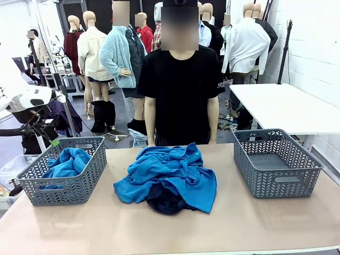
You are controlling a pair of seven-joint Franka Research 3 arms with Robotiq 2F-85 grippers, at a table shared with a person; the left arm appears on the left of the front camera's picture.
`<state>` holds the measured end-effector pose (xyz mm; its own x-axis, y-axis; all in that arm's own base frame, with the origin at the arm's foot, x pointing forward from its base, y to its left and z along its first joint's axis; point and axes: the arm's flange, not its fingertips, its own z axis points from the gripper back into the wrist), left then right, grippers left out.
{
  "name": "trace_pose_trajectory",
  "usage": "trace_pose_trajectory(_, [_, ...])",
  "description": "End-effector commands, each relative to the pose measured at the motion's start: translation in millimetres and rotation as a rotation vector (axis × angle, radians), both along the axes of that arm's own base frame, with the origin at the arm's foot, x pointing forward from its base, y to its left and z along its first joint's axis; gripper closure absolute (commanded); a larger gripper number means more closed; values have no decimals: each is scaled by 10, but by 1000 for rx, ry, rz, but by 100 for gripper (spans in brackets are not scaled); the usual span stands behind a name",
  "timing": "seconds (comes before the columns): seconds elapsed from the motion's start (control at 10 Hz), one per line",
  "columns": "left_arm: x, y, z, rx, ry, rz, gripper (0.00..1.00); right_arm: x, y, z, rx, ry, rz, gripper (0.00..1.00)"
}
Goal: Sort the tops and bottoms.
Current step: Lift clothes from the center of the table with your right hand.
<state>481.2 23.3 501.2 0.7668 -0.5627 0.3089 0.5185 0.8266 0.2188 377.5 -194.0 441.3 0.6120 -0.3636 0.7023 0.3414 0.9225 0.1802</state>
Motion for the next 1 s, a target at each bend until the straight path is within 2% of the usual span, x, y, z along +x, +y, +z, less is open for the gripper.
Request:
trace_pose_trajectory(0.0, [-2,0,-5,0,1,0,0,11,26,3,15,0,-15,0])
trace_pose_trajectory(0.2, [31,409,384,-63,-86,92,0,11,26,3,15,0,-15,0])
trace_pose_trajectory(0.4, [-72,1177,818,-175,-188,230,0,11,26,3,15,0,-15,0])
trace_pose_trajectory(0.5, [-141,1528,924,-222,-221,297,0,11,26,3,15,0,-15,0])
trace_pose_trajectory(0.6, [-192,1873,938,-255,-240,348,0,11,26,3,15,0,-15,0])
trace_pose_trajectory(0.8, [-316,2660,920,-386,-265,563,0,11,26,3,15,0,-15,0])
trace_pose_trajectory(0.9, [-359,2823,901,-404,-274,610,0,11,26,3,15,0,-15,0])
